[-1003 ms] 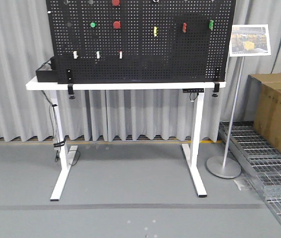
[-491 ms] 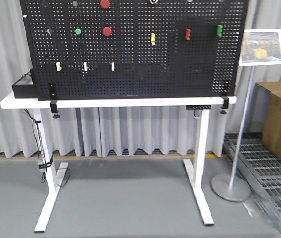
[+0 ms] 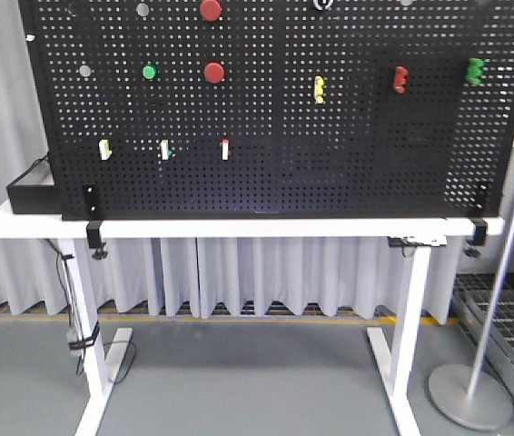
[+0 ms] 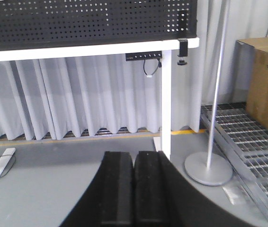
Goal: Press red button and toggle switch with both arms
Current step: 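Drive the base forward up to the black pegboard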
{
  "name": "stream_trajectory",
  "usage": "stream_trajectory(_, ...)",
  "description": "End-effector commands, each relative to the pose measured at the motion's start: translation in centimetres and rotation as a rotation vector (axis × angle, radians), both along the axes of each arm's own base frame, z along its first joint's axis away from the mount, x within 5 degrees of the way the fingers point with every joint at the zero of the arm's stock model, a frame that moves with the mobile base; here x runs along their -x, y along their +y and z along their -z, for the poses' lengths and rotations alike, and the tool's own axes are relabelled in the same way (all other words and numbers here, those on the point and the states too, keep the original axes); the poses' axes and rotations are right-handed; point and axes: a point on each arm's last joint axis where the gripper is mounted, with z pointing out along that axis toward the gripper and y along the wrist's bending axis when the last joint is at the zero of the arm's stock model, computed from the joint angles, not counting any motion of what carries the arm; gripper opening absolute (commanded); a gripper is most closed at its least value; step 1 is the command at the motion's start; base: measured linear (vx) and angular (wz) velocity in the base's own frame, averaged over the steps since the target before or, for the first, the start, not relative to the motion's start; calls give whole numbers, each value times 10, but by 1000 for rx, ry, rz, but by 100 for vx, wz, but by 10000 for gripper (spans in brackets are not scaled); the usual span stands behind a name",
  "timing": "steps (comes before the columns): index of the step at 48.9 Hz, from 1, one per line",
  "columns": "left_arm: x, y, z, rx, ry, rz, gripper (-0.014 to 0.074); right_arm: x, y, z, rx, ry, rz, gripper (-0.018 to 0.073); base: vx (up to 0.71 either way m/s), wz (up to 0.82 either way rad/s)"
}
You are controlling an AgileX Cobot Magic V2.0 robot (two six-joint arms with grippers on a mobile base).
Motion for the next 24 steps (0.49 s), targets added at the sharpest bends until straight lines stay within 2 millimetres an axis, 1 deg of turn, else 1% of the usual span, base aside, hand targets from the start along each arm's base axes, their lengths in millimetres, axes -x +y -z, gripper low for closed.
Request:
stream_trajectory(1,0,0,3,27,-62,-6,2,0,0,-4,20,-84,-5,-3,44,4)
stream_trajectory(24,0,0,3,27,-62,-6,2,0,0,-4,20,-81,-4,-3,44,1)
